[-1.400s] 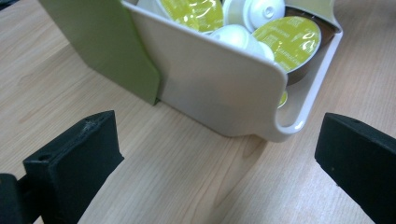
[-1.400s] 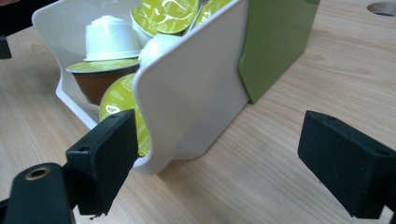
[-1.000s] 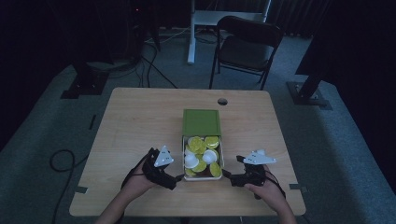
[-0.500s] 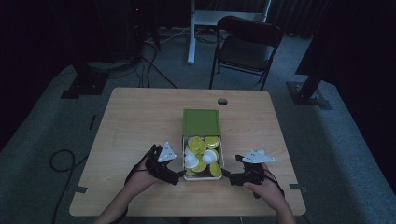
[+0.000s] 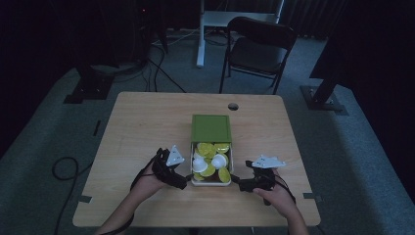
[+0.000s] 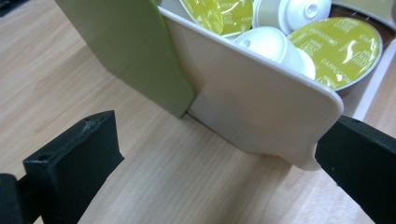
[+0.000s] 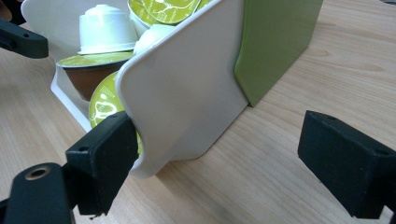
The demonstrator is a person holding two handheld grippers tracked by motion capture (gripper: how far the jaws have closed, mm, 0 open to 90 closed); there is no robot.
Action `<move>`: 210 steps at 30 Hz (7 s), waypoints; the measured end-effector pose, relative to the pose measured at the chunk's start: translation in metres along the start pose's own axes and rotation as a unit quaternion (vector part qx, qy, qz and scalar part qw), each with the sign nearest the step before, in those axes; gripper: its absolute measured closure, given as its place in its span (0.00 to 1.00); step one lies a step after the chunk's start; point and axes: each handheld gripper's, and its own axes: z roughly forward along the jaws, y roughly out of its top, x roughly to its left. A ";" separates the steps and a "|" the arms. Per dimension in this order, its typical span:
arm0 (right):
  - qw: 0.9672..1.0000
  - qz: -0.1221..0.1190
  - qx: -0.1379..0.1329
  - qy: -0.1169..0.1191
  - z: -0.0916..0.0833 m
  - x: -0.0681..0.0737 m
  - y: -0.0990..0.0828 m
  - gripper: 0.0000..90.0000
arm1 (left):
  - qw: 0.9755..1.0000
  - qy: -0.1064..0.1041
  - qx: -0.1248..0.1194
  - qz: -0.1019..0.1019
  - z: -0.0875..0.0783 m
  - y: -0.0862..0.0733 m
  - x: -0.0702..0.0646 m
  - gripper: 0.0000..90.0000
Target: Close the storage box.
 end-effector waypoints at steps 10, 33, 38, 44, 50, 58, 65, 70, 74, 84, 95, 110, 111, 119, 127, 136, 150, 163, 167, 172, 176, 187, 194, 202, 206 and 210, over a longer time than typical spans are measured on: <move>1.000 -0.003 0.003 -0.007 0.004 -0.003 0.005 0.13 | 1.000 0.006 0.007 0.010 0.005 0.004 0.004 0.00; 1.000 0.012 -0.008 -0.026 0.016 -0.016 0.016 0.13 | 1.000 0.010 0.006 -0.013 0.016 0.010 0.023 0.00; 0.999 0.014 -0.008 -0.034 0.019 -0.018 0.020 0.13 | 1.000 0.009 0.005 -0.023 0.018 0.009 0.029 0.00; 0.999 0.015 -0.006 -0.037 0.023 -0.021 0.023 0.13 | 1.000 0.009 0.005 -0.030 0.020 0.010 0.034 0.00; 0.999 0.017 -0.006 -0.042 0.026 -0.024 0.026 0.13 | 0.999 0.013 0.002 -0.033 0.024 0.012 0.037 0.00; 0.999 0.027 -0.006 -0.045 0.031 -0.028 0.029 0.13 | 0.999 0.020 -0.003 -0.037 0.027 0.012 0.041 0.00; 0.998 0.037 -0.007 -0.051 0.034 -0.031 0.032 0.13 | 0.999 0.024 0.000 -0.040 0.030 0.013 0.044 0.00; 0.998 0.040 -0.008 -0.054 0.037 -0.033 0.033 0.13 | 0.999 0.030 0.000 -0.038 0.031 0.017 0.046 0.00; 0.998 0.044 -0.008 -0.054 0.039 -0.035 0.034 0.13 | 0.999 0.030 -0.001 -0.040 0.032 0.021 0.048 0.00; 0.997 0.045 -0.006 -0.056 0.042 -0.038 0.038 0.13 | 0.999 0.036 0.005 -0.041 0.036 0.025 0.053 0.00; 0.998 0.044 -0.005 -0.055 0.043 -0.039 0.039 0.13 | 0.998 0.031 0.000 -0.047 0.035 0.024 0.052 0.00; 0.999 0.021 -0.011 -0.040 0.031 -0.023 0.032 0.12 | 0.996 -0.018 -0.037 -0.073 0.016 0.013 0.040 0.00; 0.999 0.023 -0.013 -0.040 0.029 -0.023 0.033 0.12 | 0.996 -0.018 -0.038 -0.073 0.015 0.013 0.040 0.00; 0.998 0.024 -0.027 -0.055 0.017 -0.024 0.033 0.12 | 0.996 -0.016 -0.041 -0.073 0.009 0.007 0.039 0.00; 0.997 0.031 -0.029 -0.066 0.007 -0.030 0.024 0.12 | 0.995 -0.006 -0.057 -0.080 -0.005 -0.001 0.045 0.00; 0.996 0.029 -0.029 -0.075 -0.007 -0.033 0.017 0.12 | 0.995 -0.006 -0.051 -0.088 -0.017 -0.019 0.053 0.00; 0.994 0.036 -0.022 -0.101 -0.031 -0.044 -0.005 0.12 | 0.992 0.013 -0.043 -0.114 -0.033 -0.057 0.068 0.00; 0.991 0.048 -0.019 -0.127 -0.051 -0.058 -0.026 0.12 | 0.990 0.011 -0.035 -0.133 -0.045 -0.100 0.075 0.00; 0.989 0.053 -0.015 -0.136 -0.055 -0.063 -0.033 0.12 | 0.989 0.020 -0.033 -0.141 -0.052 -0.115 0.078 0.00; 0.988 0.062 -0.012 -0.143 -0.059 -0.067 -0.042 0.12 | 0.987 0.031 -0.033 -0.154 -0.061 -0.130 0.080 0.00; 0.986 0.075 -0.008 -0.148 -0.061 -0.070 -0.049 0.12 | 0.986 0.039 -0.031 -0.159 -0.067 -0.138 0.081 0.00; 0.983 0.086 0.000 -0.161 -0.064 -0.073 -0.064 0.12 | 0.983 0.054 -0.015 -0.173 -0.070 -0.156 0.077 0.00; 0.978 0.101 0.009 -0.185 -0.065 -0.076 -0.072 0.12 | 0.981 0.069 -0.010 -0.179 -0.073 -0.167 0.074 0.00; 0.970 0.106 0.030 -0.217 -0.063 -0.075 -0.078 0.12 | 0.978 0.092 -0.001 -0.188 -0.076 -0.175 0.069 0.00; 0.965 0.122 0.032 -0.232 -0.063 -0.077 -0.079 0.12 | 0.976 0.105 0.004 -0.193 -0.077 -0.177 0.065 0.00; 0.962 0.120 0.045 -0.239 -0.063 -0.077 -0.080 0.12 | 0.971 0.125 0.014 -0.204 -0.080 -0.179 0.064 0.00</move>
